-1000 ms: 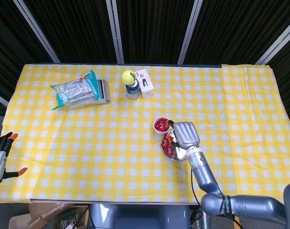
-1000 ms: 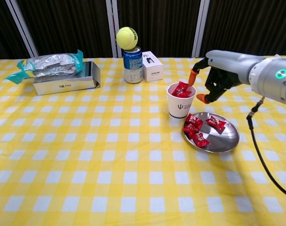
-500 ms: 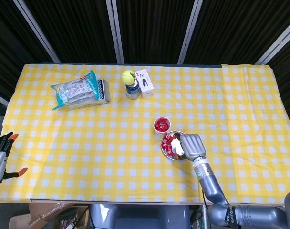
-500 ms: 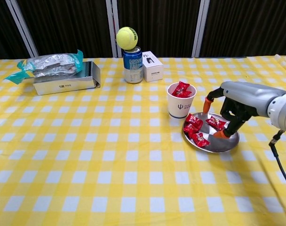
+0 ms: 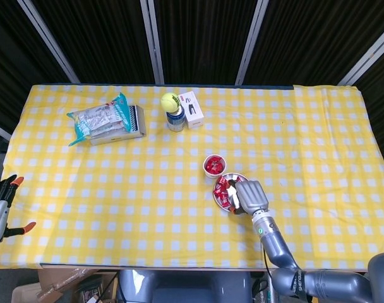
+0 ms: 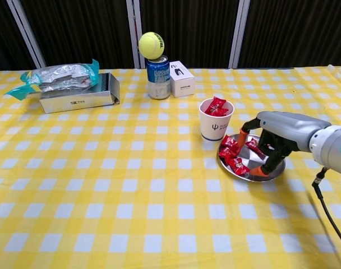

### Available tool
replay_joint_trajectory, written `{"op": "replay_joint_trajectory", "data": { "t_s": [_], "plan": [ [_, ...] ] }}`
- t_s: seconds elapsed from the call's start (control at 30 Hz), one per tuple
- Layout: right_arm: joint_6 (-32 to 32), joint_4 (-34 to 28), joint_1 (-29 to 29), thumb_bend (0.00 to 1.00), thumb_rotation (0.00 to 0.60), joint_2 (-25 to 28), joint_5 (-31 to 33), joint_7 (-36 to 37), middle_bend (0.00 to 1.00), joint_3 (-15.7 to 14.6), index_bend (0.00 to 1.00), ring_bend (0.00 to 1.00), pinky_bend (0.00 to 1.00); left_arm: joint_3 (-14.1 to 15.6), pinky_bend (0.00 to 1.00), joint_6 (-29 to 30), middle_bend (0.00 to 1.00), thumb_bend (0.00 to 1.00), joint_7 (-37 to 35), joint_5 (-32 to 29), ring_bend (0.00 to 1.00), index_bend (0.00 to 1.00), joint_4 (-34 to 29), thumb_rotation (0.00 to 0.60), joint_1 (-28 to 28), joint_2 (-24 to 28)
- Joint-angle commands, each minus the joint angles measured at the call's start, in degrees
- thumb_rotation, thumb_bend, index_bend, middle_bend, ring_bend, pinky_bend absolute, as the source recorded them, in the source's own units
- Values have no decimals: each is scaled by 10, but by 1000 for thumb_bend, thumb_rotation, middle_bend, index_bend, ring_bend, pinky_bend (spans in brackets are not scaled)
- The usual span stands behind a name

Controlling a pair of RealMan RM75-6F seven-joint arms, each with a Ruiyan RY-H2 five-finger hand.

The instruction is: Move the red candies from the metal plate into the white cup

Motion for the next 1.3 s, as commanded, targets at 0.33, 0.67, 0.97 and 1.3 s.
{"op": "replay_joint_trajectory", "data": {
  "t_s": [0.33,0.67,0.97,1.3],
  "plan": [
    [-22,22,1,267,600,-14,6,0,877,7,375,908,1000,-1,0,-1,0,49,1,-3,0,0,-1,600,-1,0],
    [-37,40,7,267,600,-28,11,3,877,17,475,908,1000,-2,0,-4,0,49,0,-7,0,0,-1,600,-1,0],
    [-51,64,11,267,600,-40,16,4,877,22,525,908,1000,-3,0,-7,0,49,1,-11,0,0,-2,600,-2,1],
    [-58,75,11,428,600,-47,15,8,877,25,575,908,1000,-4,0,-8,0,49,3,-13,0,0,-3,600,-3,1]
  ]
}}
